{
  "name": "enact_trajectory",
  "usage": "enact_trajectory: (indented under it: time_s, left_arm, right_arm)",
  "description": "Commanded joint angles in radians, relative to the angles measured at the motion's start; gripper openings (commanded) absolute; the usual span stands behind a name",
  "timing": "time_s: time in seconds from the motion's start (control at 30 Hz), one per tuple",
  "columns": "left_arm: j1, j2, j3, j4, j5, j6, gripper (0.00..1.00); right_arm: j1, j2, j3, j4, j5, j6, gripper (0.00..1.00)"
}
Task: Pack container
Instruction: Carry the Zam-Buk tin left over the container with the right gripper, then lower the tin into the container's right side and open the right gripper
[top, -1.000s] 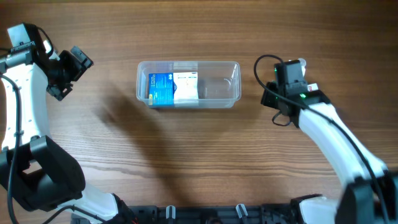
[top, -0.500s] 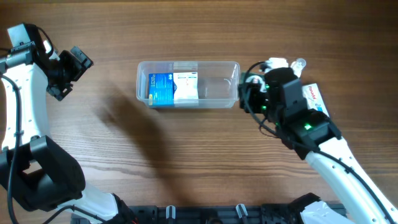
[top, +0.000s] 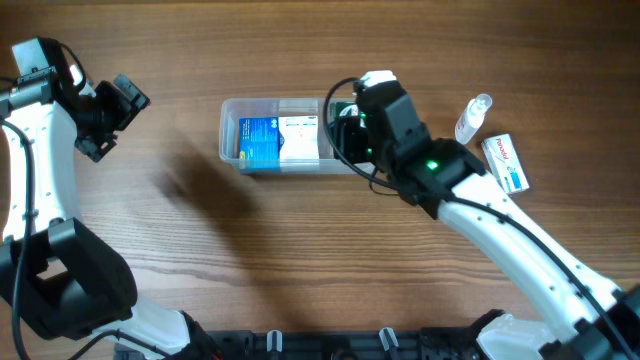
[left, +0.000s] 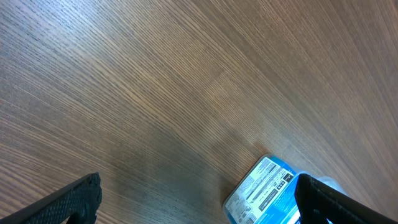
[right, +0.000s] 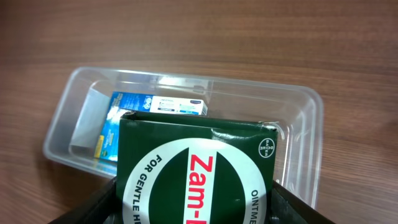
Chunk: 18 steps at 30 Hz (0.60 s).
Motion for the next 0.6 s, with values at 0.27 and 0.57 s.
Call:
enact_trajectory:
  time_s: [0.27,0.57]
  left_arm:
    - [0.003,-0.015,0.016,0.003,-0.006,-0.013,1.00]
    - [0.003,-0.015,0.016,0.003,-0.006,-0.013,1.00]
  right_arm:
    - [0.017,0.182,0.130,-0.017,0.088,-0.025,0.59]
    - [0.016,0.262,0.129,-0.029,0.099,-0.130,0.63]
